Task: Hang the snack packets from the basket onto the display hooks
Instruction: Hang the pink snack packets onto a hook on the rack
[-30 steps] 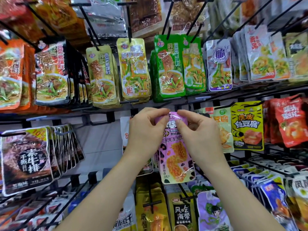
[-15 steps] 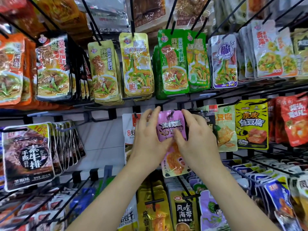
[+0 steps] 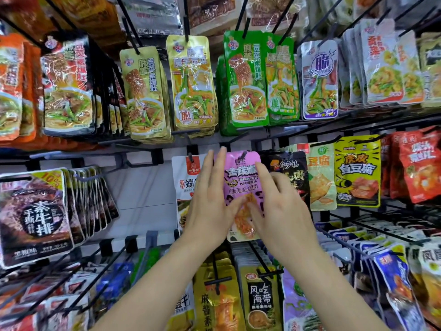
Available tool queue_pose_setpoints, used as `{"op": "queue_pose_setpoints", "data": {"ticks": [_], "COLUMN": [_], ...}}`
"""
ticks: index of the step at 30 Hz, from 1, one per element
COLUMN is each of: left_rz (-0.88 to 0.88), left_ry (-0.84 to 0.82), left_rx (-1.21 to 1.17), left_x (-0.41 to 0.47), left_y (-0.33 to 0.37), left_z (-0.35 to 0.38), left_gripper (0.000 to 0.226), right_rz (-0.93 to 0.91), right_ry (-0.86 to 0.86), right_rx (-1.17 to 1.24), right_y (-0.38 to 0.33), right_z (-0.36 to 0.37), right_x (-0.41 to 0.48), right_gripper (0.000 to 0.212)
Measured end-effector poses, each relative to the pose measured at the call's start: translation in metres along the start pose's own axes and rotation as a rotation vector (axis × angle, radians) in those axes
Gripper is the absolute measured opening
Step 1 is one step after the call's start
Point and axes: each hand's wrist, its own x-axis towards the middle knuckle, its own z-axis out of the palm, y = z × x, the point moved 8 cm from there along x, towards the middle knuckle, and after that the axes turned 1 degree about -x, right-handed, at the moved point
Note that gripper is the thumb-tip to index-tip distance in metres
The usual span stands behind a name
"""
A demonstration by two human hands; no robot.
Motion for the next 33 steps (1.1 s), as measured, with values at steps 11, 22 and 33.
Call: {"op": "queue_pose_setpoints", "data": {"ticks": [11,22,33], "left_rz": [0.049,0.166,0.166], "left_ry": [-0.108,-0.194,-0.223], "left_rx": [0.002,0.304,0.335], "left_x": [-0.007,0.001,0.007], "left_y": [0.001,0.0,0.002], "left_z": [0.0,0.003,-0.002], "left_gripper": [0.086,0.097,0.104], "right_rz": [-0.087,-0.037,-0.044], "right_ry": [-0.113,-0.075,-0.109], "right_rx": [0.021,-0.322,-0.355], "right_y": [-0.004,-0.001,0.006], "right_z": [0.015,0.015,0.015], "right_x": [0.002,-0.014,-0.016], "right_gripper": [0.098,0.126,0.129]}}
